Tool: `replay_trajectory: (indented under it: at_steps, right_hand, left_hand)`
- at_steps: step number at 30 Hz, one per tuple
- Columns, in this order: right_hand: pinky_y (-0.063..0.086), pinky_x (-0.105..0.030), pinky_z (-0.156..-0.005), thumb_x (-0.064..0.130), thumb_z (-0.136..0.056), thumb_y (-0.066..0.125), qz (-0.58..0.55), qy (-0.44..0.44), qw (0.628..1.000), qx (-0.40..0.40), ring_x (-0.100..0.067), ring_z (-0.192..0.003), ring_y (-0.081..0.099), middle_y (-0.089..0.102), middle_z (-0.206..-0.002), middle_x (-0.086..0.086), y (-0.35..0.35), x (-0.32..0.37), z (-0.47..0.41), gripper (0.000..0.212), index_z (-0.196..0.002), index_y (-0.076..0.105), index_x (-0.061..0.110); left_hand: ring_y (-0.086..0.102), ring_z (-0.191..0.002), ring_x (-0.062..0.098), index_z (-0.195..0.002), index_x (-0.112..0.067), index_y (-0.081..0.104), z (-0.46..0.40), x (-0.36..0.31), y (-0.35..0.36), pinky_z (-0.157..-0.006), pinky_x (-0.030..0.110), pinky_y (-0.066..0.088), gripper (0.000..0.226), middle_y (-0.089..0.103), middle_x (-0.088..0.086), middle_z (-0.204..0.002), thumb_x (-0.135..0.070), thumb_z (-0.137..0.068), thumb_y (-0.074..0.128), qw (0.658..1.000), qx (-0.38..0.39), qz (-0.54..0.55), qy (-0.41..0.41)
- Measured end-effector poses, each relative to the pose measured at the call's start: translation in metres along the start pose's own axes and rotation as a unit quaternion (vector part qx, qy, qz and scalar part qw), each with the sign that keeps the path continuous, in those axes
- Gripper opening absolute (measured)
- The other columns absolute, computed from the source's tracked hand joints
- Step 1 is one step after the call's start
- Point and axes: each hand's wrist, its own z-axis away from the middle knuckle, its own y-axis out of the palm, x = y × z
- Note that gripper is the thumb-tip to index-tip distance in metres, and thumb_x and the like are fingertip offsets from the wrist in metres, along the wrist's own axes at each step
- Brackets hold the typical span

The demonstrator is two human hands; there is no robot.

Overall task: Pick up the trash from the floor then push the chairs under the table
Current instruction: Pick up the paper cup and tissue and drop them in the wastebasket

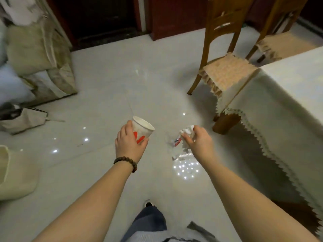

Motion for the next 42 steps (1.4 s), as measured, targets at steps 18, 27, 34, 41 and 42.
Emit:
replay_trajectory:
  at_steps: [18,27,34,41,42]
  right_hand:
    - [0.049,-0.04,-0.068,0.045,-0.087,0.058,0.033,0.008,0.999,-0.035,-0.022,-0.079,0.054,0.056,-0.091,-0.004,0.075,0.095,-0.298,0.033,-0.093,0.054,0.013]
    - [0.052,-0.047,-0.079,0.044,-0.088,0.058,0.003,0.041,0.998,-0.052,-0.028,-0.093,0.059,0.061,-0.103,-0.01,0.045,0.141,-0.544,0.039,-0.108,0.056,0.011]
    - [0.05,-0.041,-0.078,0.045,-0.088,0.058,-0.002,0.059,0.994,-0.092,-0.029,-0.093,0.058,0.061,-0.102,-0.01,0.015,0.148,-0.687,0.039,-0.106,0.056,0.01]
    - [0.032,-0.029,-0.069,0.039,-0.087,0.062,-0.006,0.102,0.985,-0.14,-0.032,-0.093,0.054,0.059,-0.097,-0.014,0.002,0.129,-0.857,0.034,-0.096,0.056,0.006]
    - [0.034,-0.032,-0.07,0.038,-0.087,0.062,-0.008,0.11,0.983,-0.147,-0.033,-0.095,0.054,0.059,-0.097,-0.015,0.001,0.126,-0.887,0.034,-0.096,0.056,0.006]
  left_hand:
    - [0.037,-0.13,0.026,-0.145,-0.016,0.023,-0.329,-0.001,0.011,-0.106,0.043,0.035,0.088,0.038,0.007,-0.144,-0.043,-0.077,0.072,0.999,-0.009,0.006,0.044]
    - [0.037,-0.129,0.026,-0.144,-0.016,0.025,-0.583,-0.099,0.024,-0.106,0.042,0.033,0.086,0.039,0.007,-0.142,-0.044,-0.077,0.071,0.996,0.013,-0.012,0.087]
    - [0.038,-0.129,0.026,-0.144,-0.016,0.025,-0.726,-0.178,0.062,-0.105,0.043,0.034,0.087,0.039,0.007,-0.142,-0.045,-0.077,0.072,0.989,0.035,-0.011,0.14]
    - [0.037,-0.13,0.025,-0.144,-0.018,0.022,-0.899,-0.257,0.133,-0.106,0.042,0.035,0.087,0.038,0.007,-0.143,-0.046,-0.078,0.071,0.976,0.067,-0.011,0.206]
    - [0.038,-0.13,0.025,-0.144,-0.018,0.022,-0.928,-0.269,0.143,-0.106,0.041,0.035,0.088,0.038,0.007,-0.143,-0.046,-0.078,0.072,0.974,0.07,-0.01,0.213]
